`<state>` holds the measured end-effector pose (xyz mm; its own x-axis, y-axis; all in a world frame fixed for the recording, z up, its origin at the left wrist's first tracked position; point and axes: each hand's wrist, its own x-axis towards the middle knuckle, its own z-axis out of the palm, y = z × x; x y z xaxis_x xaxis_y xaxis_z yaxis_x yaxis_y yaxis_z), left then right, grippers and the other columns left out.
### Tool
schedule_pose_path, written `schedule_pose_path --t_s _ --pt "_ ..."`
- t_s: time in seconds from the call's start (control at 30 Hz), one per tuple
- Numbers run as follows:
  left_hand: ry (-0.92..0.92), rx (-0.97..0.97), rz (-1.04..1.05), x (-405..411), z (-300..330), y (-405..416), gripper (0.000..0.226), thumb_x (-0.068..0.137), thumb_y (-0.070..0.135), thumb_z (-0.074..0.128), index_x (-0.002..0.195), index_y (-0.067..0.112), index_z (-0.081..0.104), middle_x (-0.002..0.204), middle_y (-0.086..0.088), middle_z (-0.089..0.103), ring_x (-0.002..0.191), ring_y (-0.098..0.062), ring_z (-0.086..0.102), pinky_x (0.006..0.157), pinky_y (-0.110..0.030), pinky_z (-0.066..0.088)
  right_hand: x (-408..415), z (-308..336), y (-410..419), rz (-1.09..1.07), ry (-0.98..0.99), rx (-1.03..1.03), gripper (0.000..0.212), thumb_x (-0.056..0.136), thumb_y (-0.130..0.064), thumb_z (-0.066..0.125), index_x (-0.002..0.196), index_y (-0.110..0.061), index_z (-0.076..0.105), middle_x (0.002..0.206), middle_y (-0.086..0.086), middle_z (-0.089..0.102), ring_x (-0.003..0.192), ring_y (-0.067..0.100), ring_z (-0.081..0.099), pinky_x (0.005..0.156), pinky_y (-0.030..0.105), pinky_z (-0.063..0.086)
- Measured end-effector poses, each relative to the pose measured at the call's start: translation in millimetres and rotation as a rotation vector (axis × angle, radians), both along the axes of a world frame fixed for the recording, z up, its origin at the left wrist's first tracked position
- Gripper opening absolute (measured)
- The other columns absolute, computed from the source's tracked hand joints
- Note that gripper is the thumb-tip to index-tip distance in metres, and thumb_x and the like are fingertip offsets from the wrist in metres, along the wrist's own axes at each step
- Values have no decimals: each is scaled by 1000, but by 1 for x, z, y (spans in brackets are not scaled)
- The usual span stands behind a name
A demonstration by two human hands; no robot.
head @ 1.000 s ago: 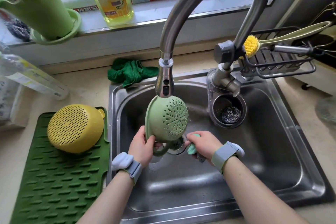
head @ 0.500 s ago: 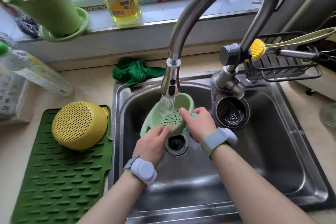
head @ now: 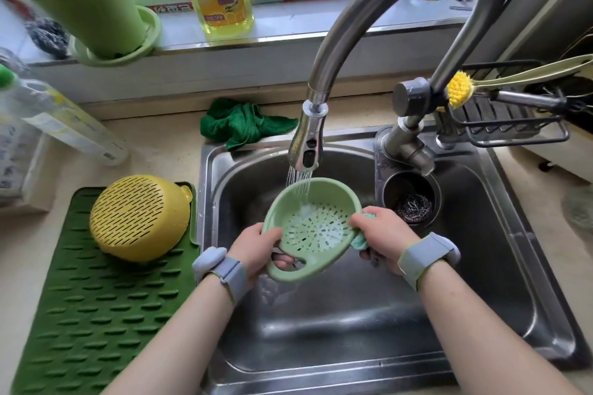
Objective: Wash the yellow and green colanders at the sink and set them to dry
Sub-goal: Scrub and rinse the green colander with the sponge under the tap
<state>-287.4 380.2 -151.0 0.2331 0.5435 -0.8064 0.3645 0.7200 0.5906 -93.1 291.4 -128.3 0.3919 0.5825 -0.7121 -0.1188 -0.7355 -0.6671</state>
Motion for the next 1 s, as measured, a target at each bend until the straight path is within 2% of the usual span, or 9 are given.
schedule_pose_path --t_s 0.07,0.2,0.33,0.47,0.53,0.6,0.73,0.9,1.0 --pt "22 -70 6 -7 5 3 17 98 1 39 104 -8 52 66 -23 64 33 -16 56 33 -18 44 -5 -4 5 -5 56 18 18 86 -20 59 76 -6 57 54 16 51 39 23 44 41 28 34" --pt "55 -207 111 -14 3 11 14 93 -4 44 102 -13 50 50 -14 60 28 -12 50 32 -15 42 -11 1 16 -51 120 51 30 90 -26 56 73 -2 55 52 16 49 38 23 42 43 28 31" --pt "36 -200 96 -6 8 7 15 96 -3 41 106 -11 48 72 -21 57 29 -11 50 31 -16 43 -2 4 19 -43 102 25 23 89 -22 55 80 -1 58 57 17 49 37 22 41 44 28 28" --pt "70 184 -17 3 17 3 20 95 -1 34 105 6 50 75 -21 65 40 -22 61 38 -25 51 4 -4 17 -13 -19 18 16 88 -22 56 85 -9 66 61 16 57 39 23 45 35 25 36" --pt "104 398 -75 0 17 0 24 94 3 37 113 16 47 71 -17 67 48 -32 66 46 -33 56 2 -8 17 0 -105 25 13 84 -27 60 87 -19 69 70 11 66 48 26 54 46 40 51" --pt "121 494 -98 -7 15 -2 30 96 9 42 120 26 44 73 -15 68 53 -35 68 52 -40 59 0 -10 16 29 -152 41 13 83 -27 61 91 -21 70 74 8 68 54 27 58 56 45 54" --pt "98 507 -125 -15 14 -6 53 92 3 49 131 37 36 85 -7 69 53 -33 69 58 -45 61 -4 -9 14 72 -205 72 13 86 -26 61 95 -19 66 77 8 66 53 23 56 52 33 49" --pt "58 378 -120 -6 10 -11 62 88 -3 41 127 45 32 101 -5 65 57 -37 70 61 -47 61 -7 1 15 -44 -330 166 33 77 -33 51 106 -22 41 108 14 55 86 29 56 74 32 42" --pt "62 386 -109 -1 5 -12 62 89 1 45 133 43 32 107 8 62 84 -30 73 72 -40 60 -22 8 20 187 -355 274 43 80 -17 52 121 -20 39 107 8 55 81 19 56 67 14 41"
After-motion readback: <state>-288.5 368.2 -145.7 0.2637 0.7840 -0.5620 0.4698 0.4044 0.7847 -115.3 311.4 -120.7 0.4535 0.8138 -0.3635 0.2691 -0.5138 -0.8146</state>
